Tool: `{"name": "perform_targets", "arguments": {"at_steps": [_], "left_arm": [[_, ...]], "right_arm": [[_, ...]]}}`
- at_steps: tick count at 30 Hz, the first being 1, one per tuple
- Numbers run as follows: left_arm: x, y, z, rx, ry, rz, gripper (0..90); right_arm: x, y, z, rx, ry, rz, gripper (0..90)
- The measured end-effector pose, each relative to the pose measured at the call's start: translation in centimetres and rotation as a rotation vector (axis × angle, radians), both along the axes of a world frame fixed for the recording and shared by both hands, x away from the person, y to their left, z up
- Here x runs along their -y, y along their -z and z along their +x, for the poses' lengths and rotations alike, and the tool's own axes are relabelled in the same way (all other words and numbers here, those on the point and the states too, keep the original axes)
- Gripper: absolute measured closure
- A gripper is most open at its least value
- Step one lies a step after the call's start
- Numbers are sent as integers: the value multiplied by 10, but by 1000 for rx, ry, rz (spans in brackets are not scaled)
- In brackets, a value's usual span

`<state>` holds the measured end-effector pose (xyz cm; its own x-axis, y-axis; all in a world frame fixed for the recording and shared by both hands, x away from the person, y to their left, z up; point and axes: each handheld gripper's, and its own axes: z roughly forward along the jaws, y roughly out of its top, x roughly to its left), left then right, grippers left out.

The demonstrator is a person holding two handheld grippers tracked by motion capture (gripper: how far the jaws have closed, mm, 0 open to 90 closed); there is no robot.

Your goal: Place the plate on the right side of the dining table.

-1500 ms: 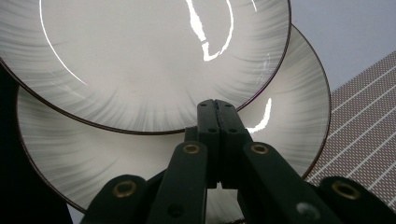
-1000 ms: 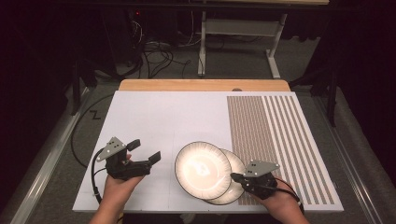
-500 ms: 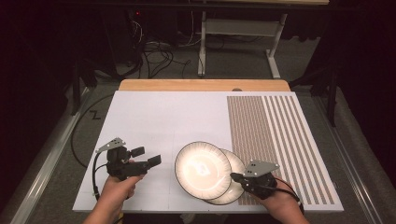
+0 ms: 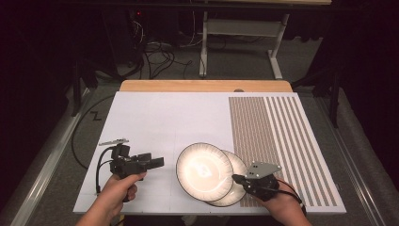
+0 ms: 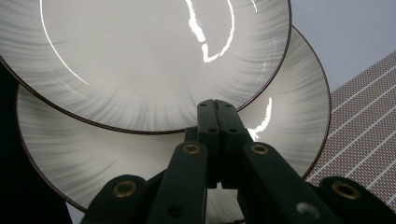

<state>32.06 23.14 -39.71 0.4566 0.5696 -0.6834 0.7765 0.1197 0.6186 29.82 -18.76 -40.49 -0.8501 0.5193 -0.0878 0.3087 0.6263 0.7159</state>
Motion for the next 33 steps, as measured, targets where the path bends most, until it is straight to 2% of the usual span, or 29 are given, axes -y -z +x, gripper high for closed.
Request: {"name": "perform_targets", "arguments": {"at_steps": [10,15,18,25,33], "left_arm": [[-1,8,1,-109,28,-35,51],[-2,10,2,-171,49,-83,58],[-2,10,3,-200,58,-98,56],[2,9,4,-239,57,-91,17],[14,9,4,-278,60,-99,7]], "right_arm": [[0,0,0,1,-1,0,900],[0,0,0,1,0,0,900],[0,0,0,1,0,0,900],[0,0,0,2,0,-1,900],[0,0,-1,3,-1,-2,900]]}}
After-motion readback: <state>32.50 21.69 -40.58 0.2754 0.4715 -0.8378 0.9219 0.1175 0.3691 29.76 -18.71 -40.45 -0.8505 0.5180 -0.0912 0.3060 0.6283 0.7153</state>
